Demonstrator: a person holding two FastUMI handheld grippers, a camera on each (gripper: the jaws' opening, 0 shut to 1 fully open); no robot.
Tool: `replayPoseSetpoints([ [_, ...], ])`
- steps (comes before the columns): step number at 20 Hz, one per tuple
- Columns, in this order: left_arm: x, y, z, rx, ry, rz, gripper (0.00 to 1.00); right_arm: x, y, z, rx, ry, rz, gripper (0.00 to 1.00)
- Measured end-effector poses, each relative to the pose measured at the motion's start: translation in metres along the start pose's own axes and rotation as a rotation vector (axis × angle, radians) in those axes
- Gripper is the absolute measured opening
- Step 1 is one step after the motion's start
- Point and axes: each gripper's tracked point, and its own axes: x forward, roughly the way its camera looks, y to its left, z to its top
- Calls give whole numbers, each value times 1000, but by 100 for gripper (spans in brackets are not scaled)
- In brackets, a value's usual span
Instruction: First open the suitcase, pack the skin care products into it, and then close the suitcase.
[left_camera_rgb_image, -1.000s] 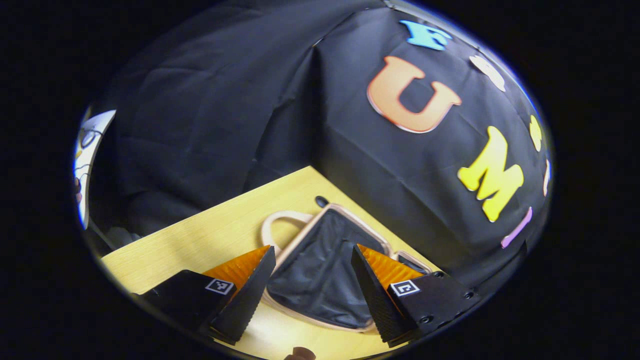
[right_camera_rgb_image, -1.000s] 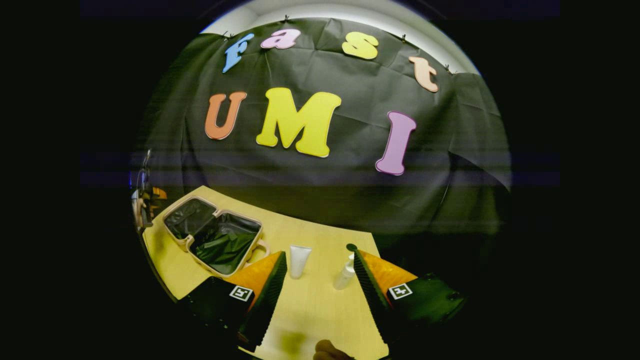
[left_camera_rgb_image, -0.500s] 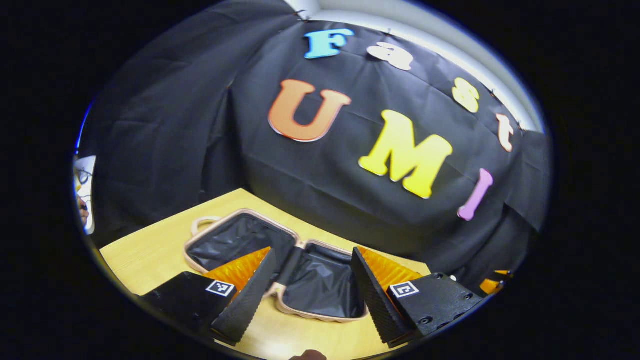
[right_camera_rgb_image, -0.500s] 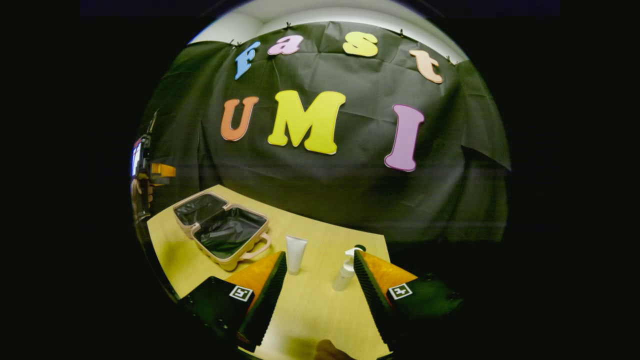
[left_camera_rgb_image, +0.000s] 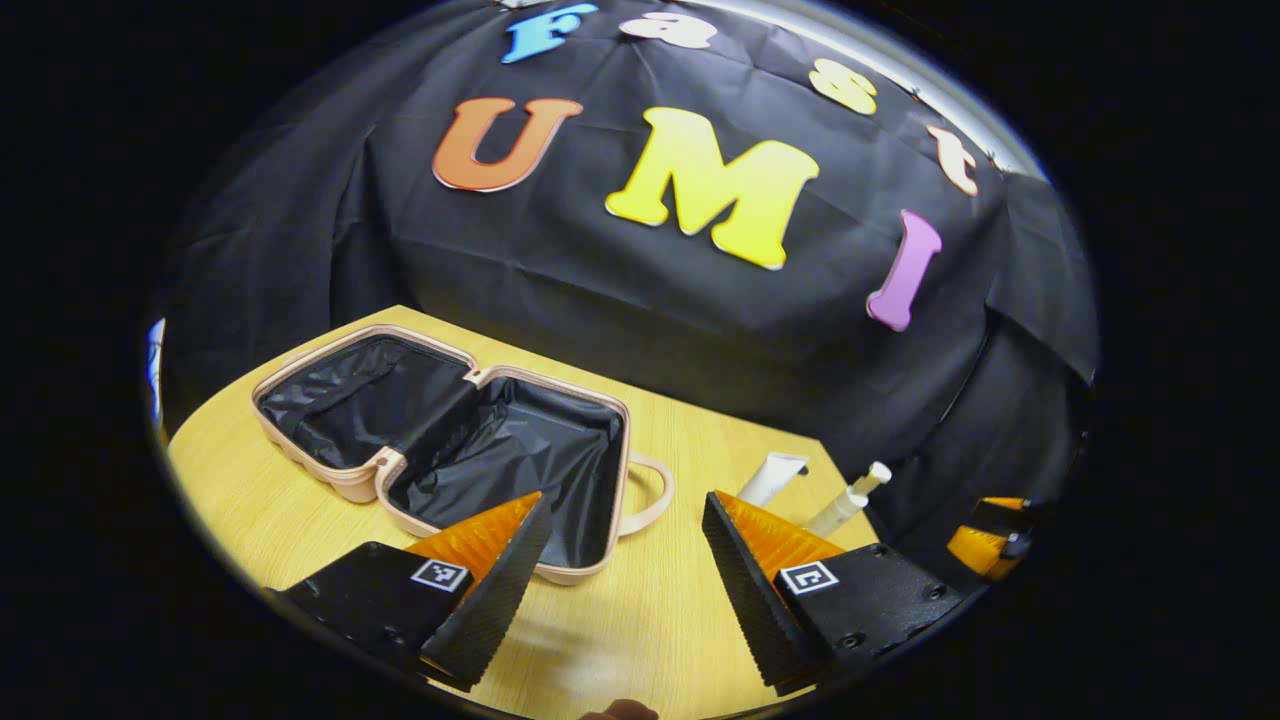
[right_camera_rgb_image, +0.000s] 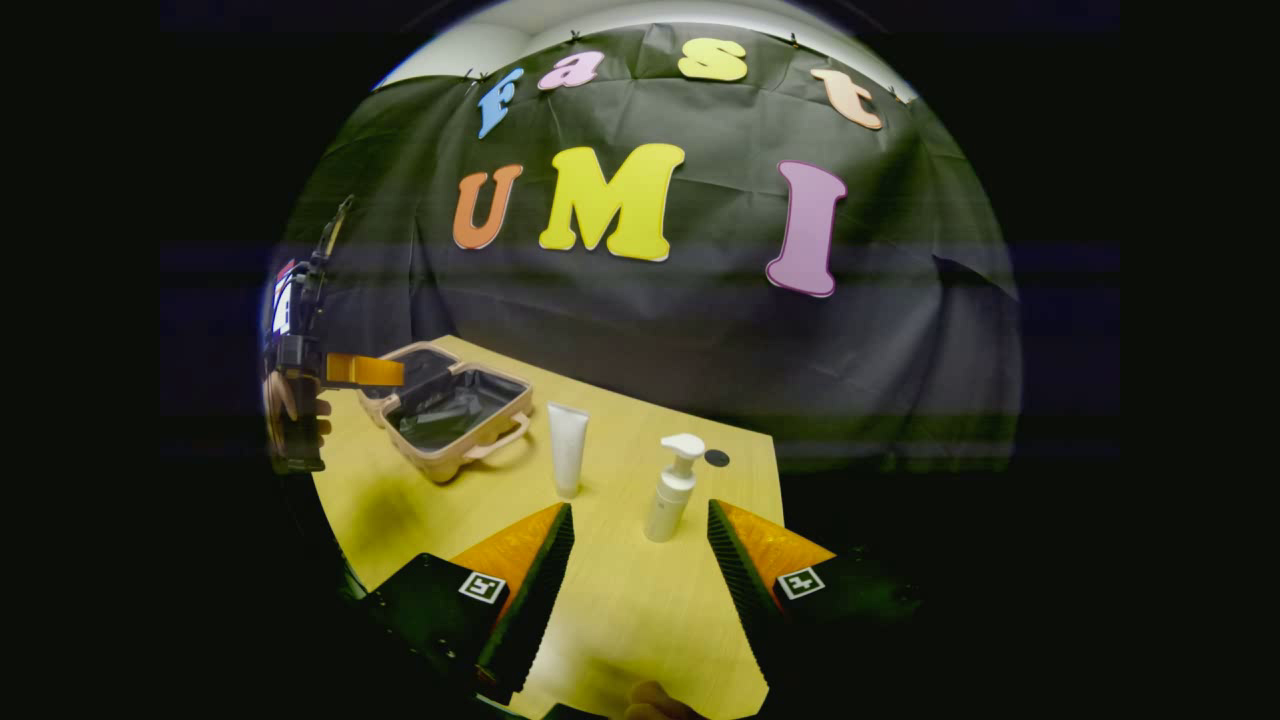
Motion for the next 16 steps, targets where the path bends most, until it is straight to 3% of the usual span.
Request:
replayPoseSetpoints([
  [5, 57, -56, -29, 130, 64, -73, 97, -5, -28, -25, 48, 42, -58, 80],
  [10, 130, -107, -65, 233, 131, -186, 97, -14, -68, -47, 20, 105, -147, 80],
  [13, 167, -123, -82, 296, 154, -211, 97, -19, -83, -58, 16, 147, -190, 80],
  [16, 188, -132, -94, 319, 163, -232, 97, -18, -79, -65, 58, 171, -176, 80],
])
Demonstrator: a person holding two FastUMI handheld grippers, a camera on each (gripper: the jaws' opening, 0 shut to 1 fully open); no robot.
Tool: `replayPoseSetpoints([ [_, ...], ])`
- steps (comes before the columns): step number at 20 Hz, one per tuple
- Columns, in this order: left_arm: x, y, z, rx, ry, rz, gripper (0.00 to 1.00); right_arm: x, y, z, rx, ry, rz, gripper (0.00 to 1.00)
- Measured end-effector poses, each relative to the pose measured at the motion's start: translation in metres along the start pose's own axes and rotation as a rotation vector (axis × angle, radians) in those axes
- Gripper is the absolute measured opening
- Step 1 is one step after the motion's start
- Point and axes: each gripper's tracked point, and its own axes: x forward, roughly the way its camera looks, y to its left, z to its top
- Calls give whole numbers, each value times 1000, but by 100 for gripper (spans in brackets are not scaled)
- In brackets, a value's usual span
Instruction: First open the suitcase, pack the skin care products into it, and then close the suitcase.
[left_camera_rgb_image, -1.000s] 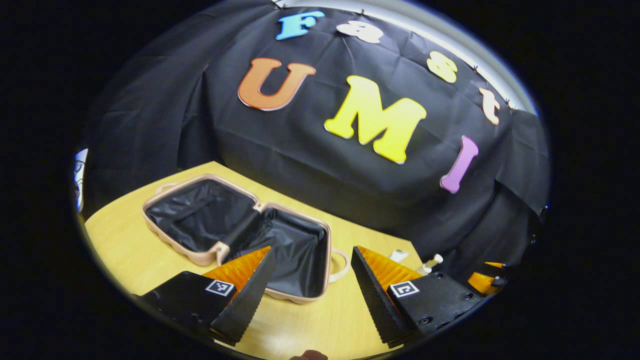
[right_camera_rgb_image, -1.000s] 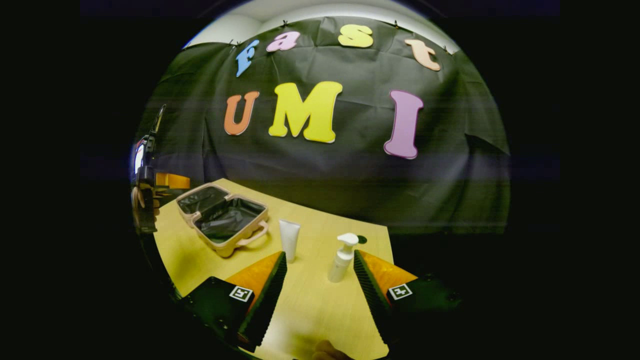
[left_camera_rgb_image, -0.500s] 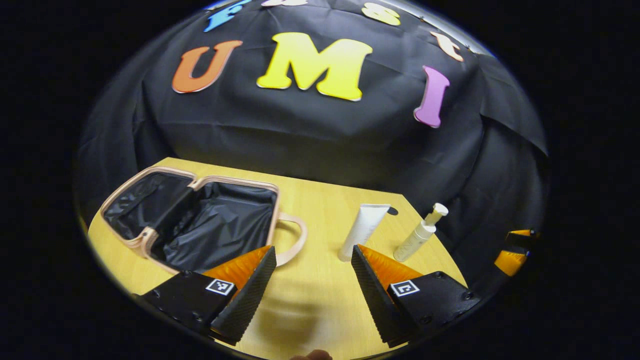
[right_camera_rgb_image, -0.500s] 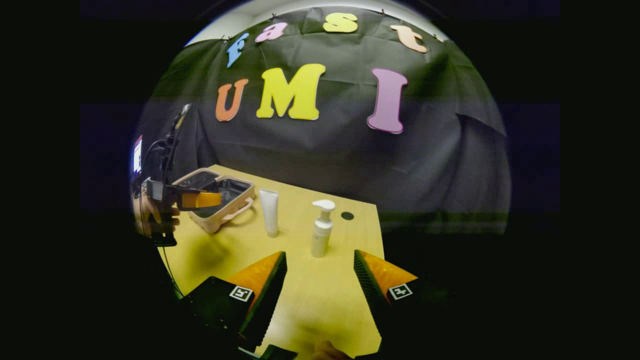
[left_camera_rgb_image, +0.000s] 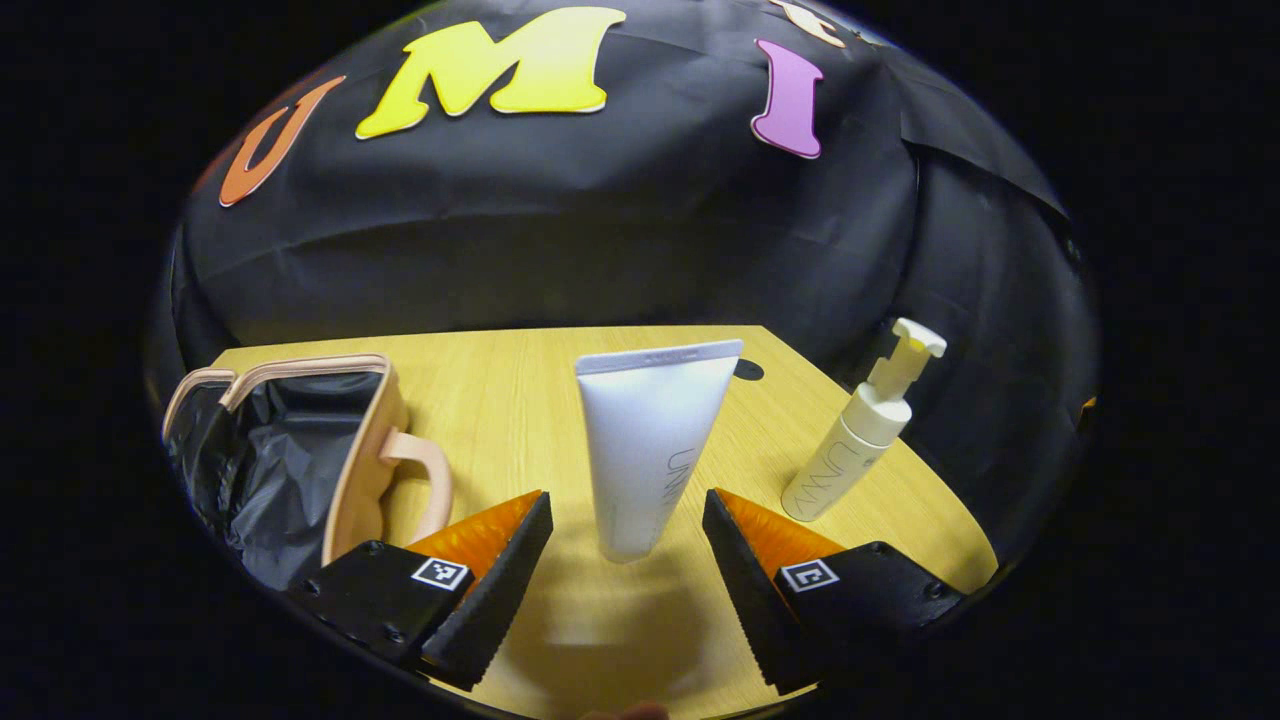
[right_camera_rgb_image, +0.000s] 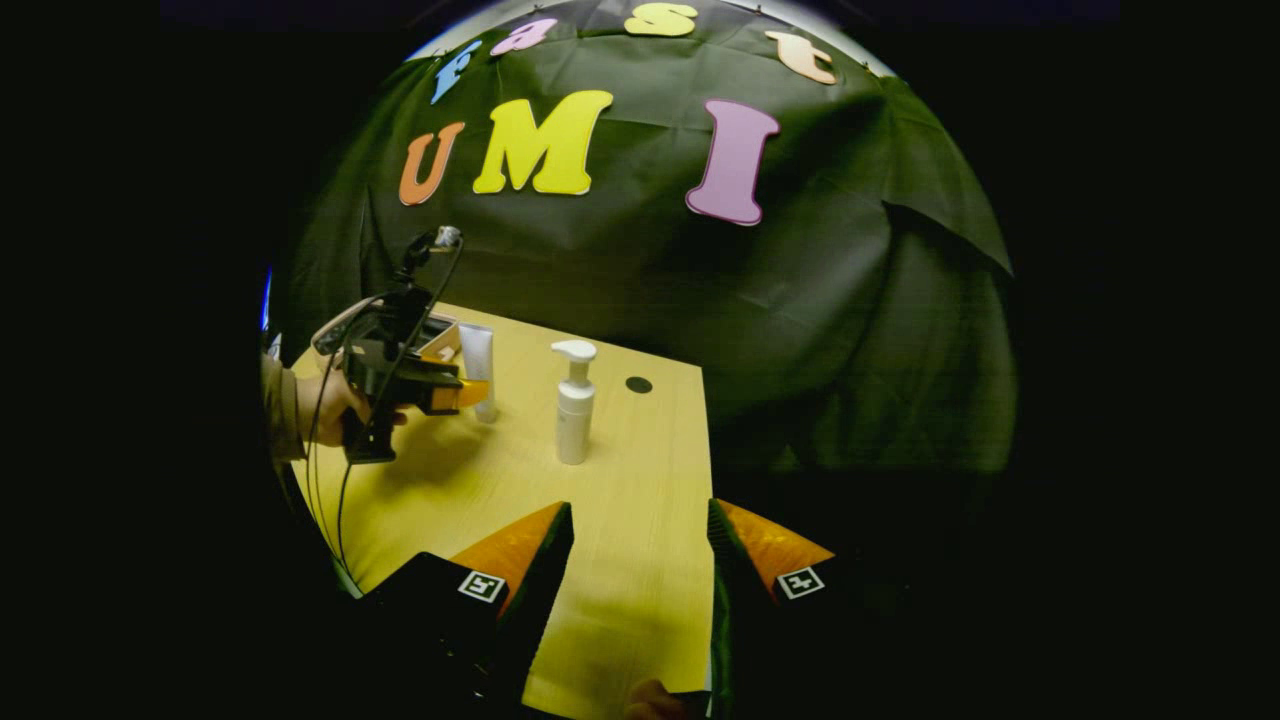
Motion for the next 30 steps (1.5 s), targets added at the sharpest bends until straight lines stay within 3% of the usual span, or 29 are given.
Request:
replayPoseSetpoints([
  [3, 23, 5, -2, 26, 12, 19, 96, 4, 0, -4, 2, 21, 5, 80],
  [4, 31, 6, -7, 34, 28, 26, 100, 4, 1, -5, -2, 24, 4, 80],
  [5, 35, 9, -9, 47, 42, 40, 90, 5, 1, -5, -8, 26, 4, 80],
  [9, 36, 9, -13, 42, 58, 44, 70, 15, 13, 2, 40, 34, 50, 80],
  [10, 36, 11, -16, 37, 70, 49, 57, 22, 20, 4, 56, 39, 64, 80],
  [12, 26, 11, -20, 18, 102, 51, 54, 31, 26, 5, 74, 48, 77, 80],
  [17, -33, 7, -9, -30, 115, 53, 53, 66, 40, 24, 75, 9, 115, 80],
  [22, -105, 14, 2, 75, 101, 103, 51, 121, 60, 31, 111, 21, 136, 80],
  [24, -137, 15, -1, 71, 101, 115, 51, 143, 71, 31, 113, 33, 152, 80],
  [30, -239, 49, -11, 32, 96, 266, 51, 205, 82, 28, 130, 58, 97, 80],
])
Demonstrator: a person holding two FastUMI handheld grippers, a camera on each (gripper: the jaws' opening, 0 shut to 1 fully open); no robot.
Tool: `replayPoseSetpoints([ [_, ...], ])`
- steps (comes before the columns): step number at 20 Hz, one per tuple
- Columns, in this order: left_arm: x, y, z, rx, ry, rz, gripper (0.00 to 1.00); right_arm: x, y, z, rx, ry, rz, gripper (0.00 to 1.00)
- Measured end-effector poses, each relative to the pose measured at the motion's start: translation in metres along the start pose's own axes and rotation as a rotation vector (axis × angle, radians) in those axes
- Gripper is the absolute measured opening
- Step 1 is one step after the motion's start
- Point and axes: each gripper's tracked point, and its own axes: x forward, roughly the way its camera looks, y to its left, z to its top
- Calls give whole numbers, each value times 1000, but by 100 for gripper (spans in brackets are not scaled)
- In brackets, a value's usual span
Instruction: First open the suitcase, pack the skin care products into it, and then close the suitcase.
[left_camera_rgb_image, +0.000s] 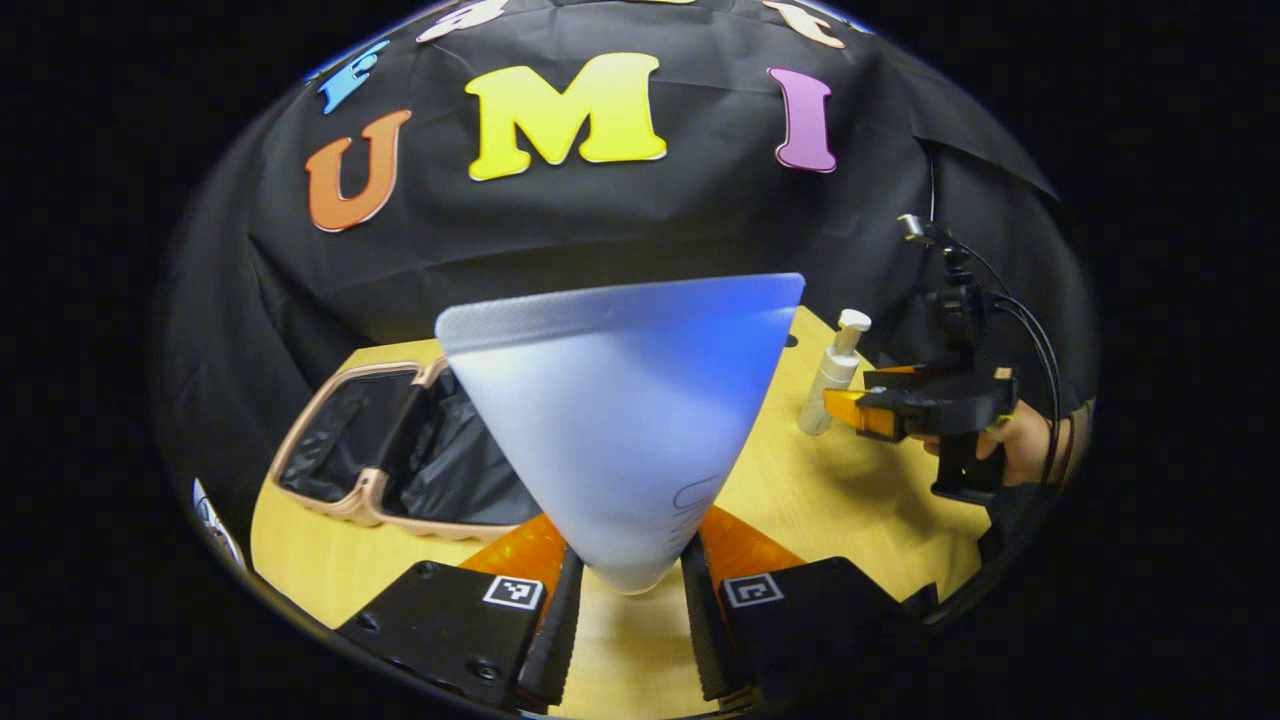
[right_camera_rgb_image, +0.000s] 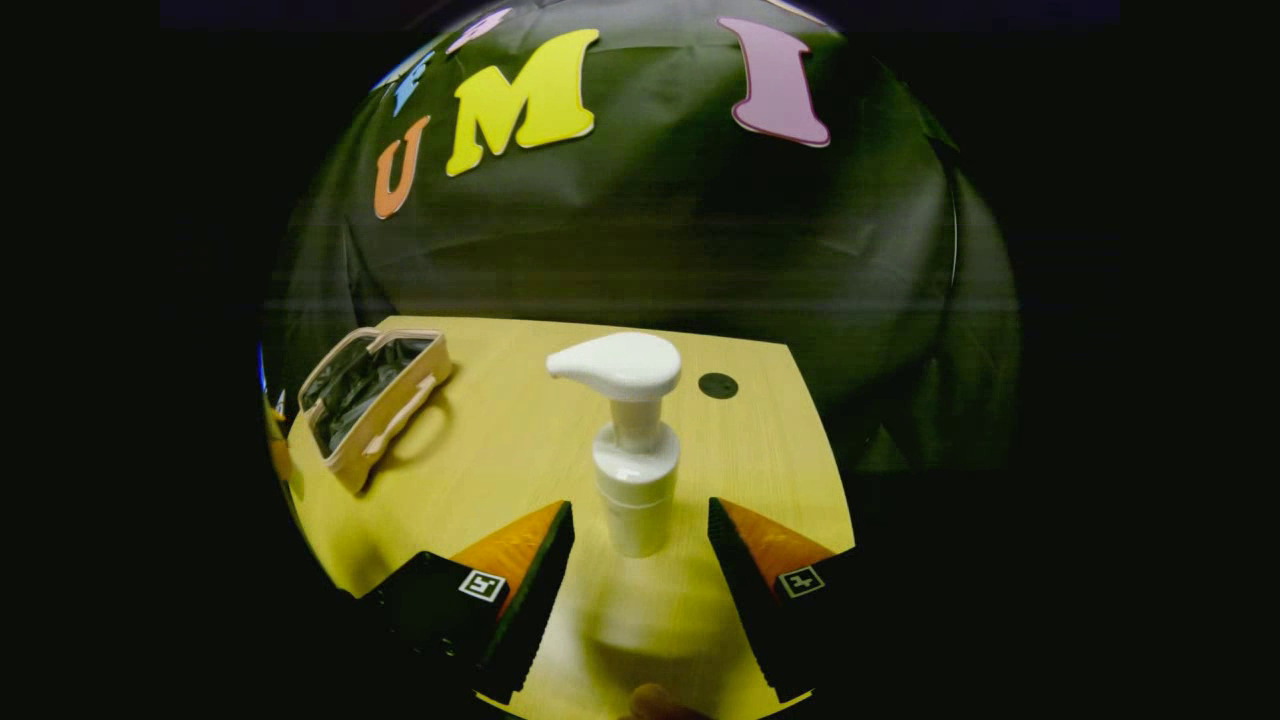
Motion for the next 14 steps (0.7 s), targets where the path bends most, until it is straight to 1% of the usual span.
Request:
replayPoseSetpoints([
  [3, -35, 22, -19, -44, 34, 38, 51, 19, 0, 0, -9, 5, -59, 80],
  [4, -47, 29, -23, -60, 42, 55, 51, 22, 0, -6, -4, 25, -69, 80],
  [6, -69, 44, -29, -75, 43, 77, 51, 30, -1, -6, -20, 18, -95, 80],
  [8, -83, 58, -35, -61, 46, 103, 51, 34, 1, 0, -43, -6, -116, 76],
  [10, -97, 71, -41, -61, 54, 125, 51, 36, 1, 0, -32, -4, -138, 70],
  [11, -102, 78, -42, -72, 55, 136, 51, 36, 0, 1, -27, -1, -157, 65],
  [12, -105, 84, -44, -87, 58, 140, 51, 34, 0, -2, -23, 7, -165, 57],
  [14, -106, 96, -44, -124, 49, 134, 51, 24, 5, -4, -4, 16, -170, 55],
])
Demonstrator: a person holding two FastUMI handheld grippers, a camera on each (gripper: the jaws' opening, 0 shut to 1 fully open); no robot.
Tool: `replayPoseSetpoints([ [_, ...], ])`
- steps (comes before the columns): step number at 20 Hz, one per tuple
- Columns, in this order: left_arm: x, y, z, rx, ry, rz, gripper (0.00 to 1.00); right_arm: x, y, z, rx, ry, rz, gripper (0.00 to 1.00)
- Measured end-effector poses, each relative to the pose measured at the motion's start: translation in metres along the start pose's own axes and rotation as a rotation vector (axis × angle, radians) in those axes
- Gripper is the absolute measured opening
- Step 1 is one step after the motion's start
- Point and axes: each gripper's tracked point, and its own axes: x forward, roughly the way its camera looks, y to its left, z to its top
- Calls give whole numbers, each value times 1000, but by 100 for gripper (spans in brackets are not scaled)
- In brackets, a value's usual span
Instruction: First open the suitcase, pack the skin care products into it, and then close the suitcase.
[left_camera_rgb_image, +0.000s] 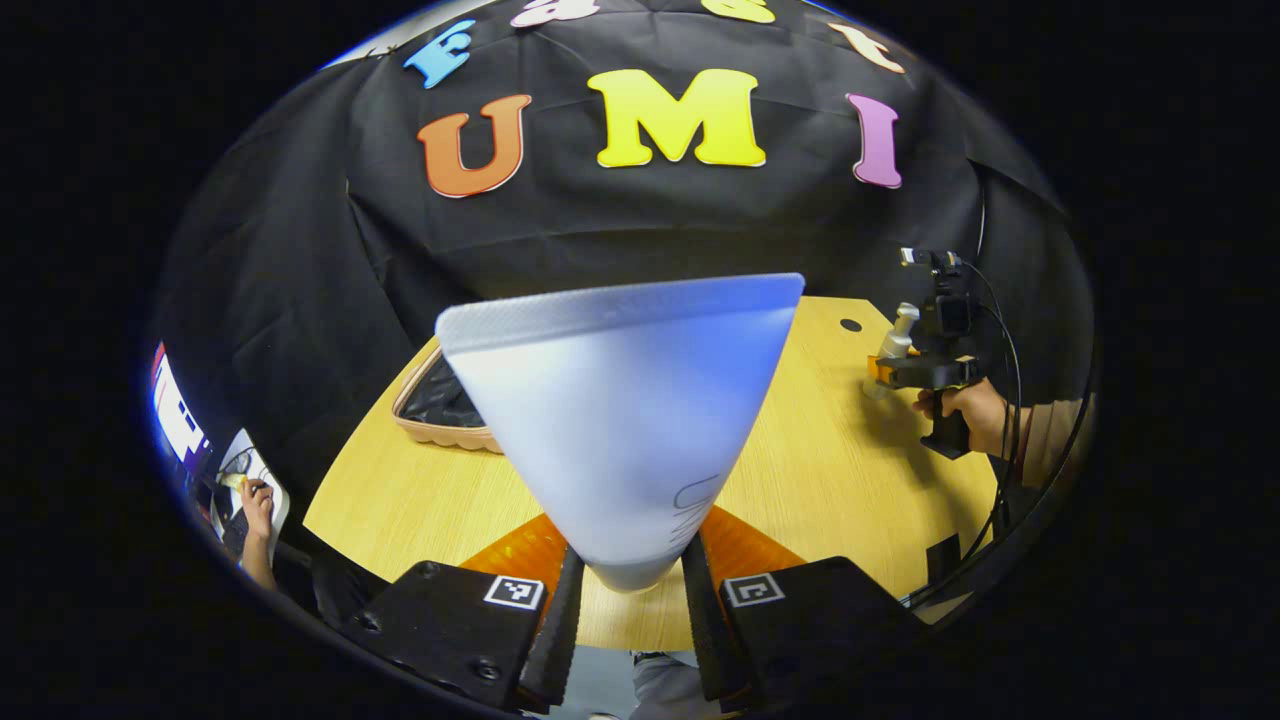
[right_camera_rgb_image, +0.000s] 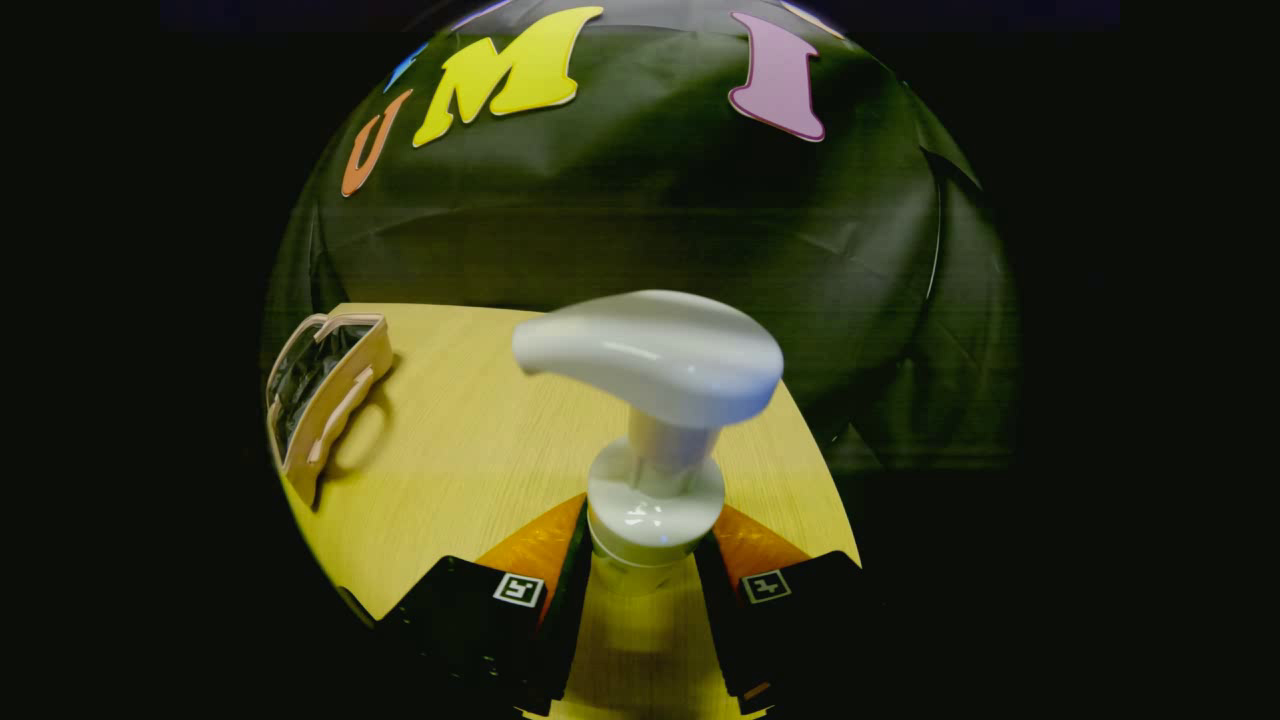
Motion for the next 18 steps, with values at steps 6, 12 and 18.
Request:
replayPoseSetpoints([
  [6, 16, 51, 29, -73, -33, 17, 51, -66, 14, -2, 31, 26, 78, 47],
  [12, 64, 87, 60, -62, -38, -8, 51, -150, 32, 5, 26, 14, 121, 49],
  [18, 159, 88, 89, -45, 15, -87, 51, -214, 54, 8, 7, -23, 113, 49],
])
